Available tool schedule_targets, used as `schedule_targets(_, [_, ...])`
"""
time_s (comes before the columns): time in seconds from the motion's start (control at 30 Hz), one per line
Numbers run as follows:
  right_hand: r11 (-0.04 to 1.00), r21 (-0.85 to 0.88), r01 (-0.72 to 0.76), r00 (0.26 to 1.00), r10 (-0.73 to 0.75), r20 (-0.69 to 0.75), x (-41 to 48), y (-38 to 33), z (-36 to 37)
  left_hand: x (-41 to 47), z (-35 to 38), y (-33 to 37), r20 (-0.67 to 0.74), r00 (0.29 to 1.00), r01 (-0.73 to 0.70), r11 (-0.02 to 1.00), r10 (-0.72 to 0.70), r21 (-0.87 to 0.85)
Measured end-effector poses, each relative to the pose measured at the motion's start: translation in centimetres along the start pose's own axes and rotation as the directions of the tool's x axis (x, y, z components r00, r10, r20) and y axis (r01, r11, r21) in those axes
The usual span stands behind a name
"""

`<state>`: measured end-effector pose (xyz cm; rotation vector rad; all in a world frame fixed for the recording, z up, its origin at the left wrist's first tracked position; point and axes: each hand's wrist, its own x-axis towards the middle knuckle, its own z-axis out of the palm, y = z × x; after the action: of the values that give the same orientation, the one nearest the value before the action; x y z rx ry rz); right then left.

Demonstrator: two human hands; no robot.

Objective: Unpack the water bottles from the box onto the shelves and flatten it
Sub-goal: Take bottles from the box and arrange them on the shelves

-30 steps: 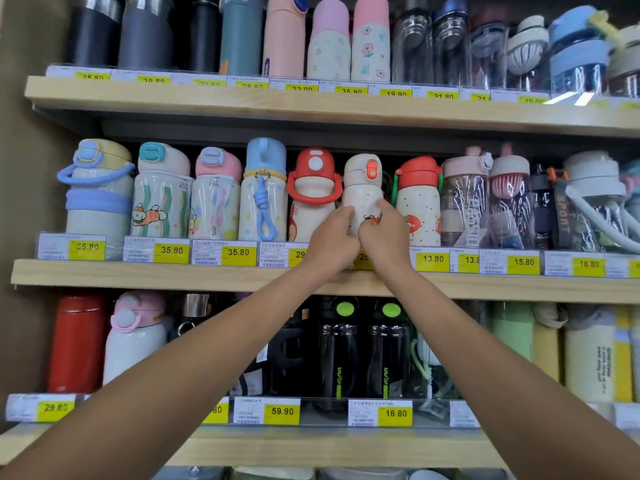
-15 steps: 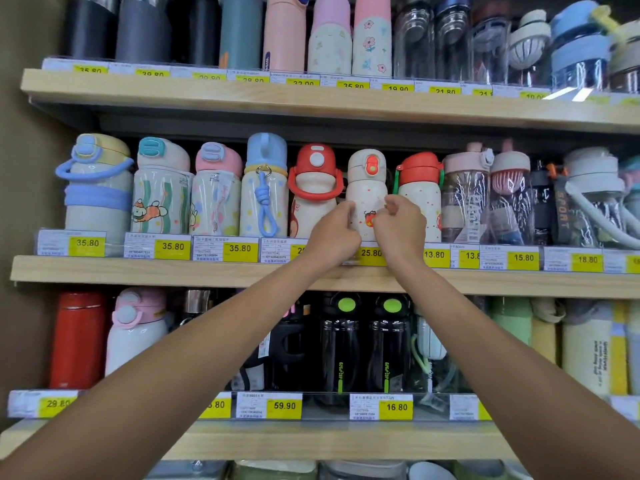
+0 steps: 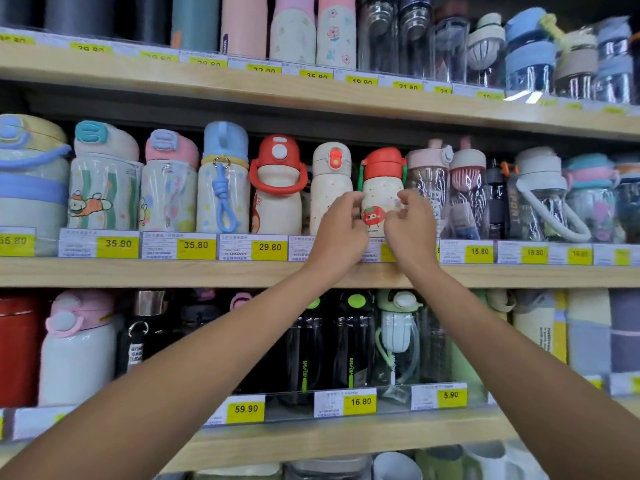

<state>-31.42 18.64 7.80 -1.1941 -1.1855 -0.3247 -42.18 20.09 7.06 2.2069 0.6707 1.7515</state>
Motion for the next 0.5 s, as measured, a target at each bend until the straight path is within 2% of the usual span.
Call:
schedule_targets(0.1, [0.999,0.036,0.005,0.999,-0.006,0.037,0.5,0.8,-0.1,0.6,1.2,-0.1,0.077,0.997,0.002,0.995,-0.010,0.097])
schedule_targets(0.17, [0.998,0.060,0.013,0.999,-0.016,0.049,0.9,1.3,-0.1,1.1,2.0,0.0,0.077,0.997,-0.009,0.984,-0.005,0.178])
schedule_targets(0.4, [0.991,0.130,0.028,0.996,-0.039,0.083,1.1,2.7,-0.5,2.3,4.1,0.7,-0.093,0.995,0.067,0.941,-0.038,0.332])
schedule_targets(0.5, [0.981,0.195,0.015,0.995,-0.034,0.096,1.1,3.0,-0.8,2.3,4.2,0.7,-0.111,0.990,0.114,0.938,-0.081,0.327])
